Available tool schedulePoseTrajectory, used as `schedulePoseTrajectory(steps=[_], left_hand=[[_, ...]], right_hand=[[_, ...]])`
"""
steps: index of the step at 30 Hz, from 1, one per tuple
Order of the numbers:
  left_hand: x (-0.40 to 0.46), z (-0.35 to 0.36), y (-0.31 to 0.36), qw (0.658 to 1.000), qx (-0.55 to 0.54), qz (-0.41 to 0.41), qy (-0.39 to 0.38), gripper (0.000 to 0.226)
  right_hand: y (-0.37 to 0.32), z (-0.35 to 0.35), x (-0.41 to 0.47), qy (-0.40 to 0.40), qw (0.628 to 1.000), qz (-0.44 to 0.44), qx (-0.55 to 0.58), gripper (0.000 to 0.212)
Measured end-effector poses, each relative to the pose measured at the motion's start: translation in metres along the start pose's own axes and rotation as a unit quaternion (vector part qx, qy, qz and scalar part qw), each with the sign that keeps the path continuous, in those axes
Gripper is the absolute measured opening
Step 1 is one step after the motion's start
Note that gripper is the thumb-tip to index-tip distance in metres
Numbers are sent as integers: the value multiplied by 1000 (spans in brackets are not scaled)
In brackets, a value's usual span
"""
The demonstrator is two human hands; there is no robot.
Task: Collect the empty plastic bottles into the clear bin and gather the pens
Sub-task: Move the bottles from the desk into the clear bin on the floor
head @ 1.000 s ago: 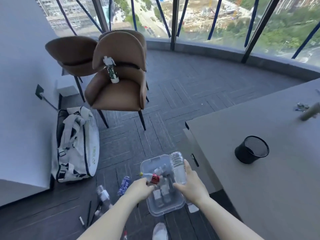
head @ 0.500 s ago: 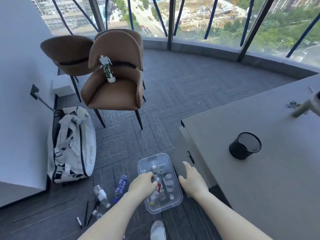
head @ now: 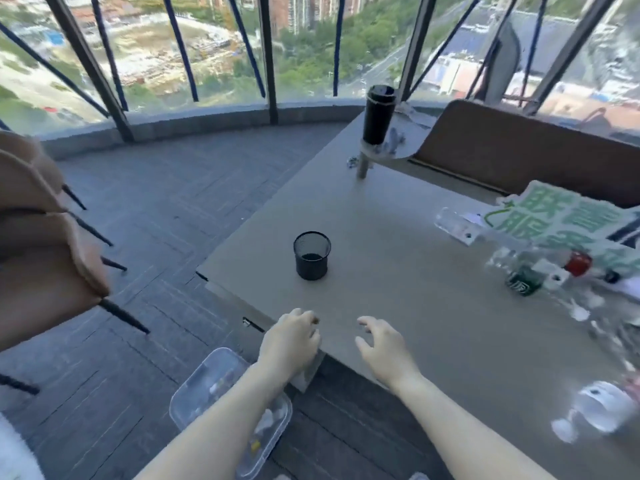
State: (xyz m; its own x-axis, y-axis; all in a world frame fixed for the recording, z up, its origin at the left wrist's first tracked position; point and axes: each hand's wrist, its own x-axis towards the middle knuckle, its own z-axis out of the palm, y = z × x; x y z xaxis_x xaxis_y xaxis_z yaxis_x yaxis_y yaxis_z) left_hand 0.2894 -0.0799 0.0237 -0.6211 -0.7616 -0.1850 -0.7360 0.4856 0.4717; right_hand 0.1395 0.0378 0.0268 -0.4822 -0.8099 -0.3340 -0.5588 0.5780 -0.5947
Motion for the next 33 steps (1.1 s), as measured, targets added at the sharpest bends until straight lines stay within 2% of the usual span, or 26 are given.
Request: schedulePoseTrajectory(steps=[4,6,10,13,16,18,23,30,33], left_hand=[[26,25,88,993,20,111,-31,40],[32,42,137,989,20,143,-36,36],[30,89,232,977,33,202,-56,35],[25,125,297,968,39,237,-77,34],[19,154,344,961,50,255,-95,34],[16,168,362,959,59,252,-112,33],[15,184,374,960,88,229,-137,34],[52,176,372,960,117,210,-142,37],[79,170,377,962,116,212,-131,40]], right_hand=[[66,-66,-25,93,994,51,31,40],[109,-98,-42,126,988,83,32,39],[206,-154,-83,175,961,215,6,46],[267,-184,-107,180,930,320,9,56],[309,-197,-118,192,908,370,47,81],[326,-198,-118,195,900,382,74,93],[340,-197,-97,180,891,410,81,108],[333,-194,-77,149,907,382,96,101],[324,-203,-75,181,908,357,123,102]])
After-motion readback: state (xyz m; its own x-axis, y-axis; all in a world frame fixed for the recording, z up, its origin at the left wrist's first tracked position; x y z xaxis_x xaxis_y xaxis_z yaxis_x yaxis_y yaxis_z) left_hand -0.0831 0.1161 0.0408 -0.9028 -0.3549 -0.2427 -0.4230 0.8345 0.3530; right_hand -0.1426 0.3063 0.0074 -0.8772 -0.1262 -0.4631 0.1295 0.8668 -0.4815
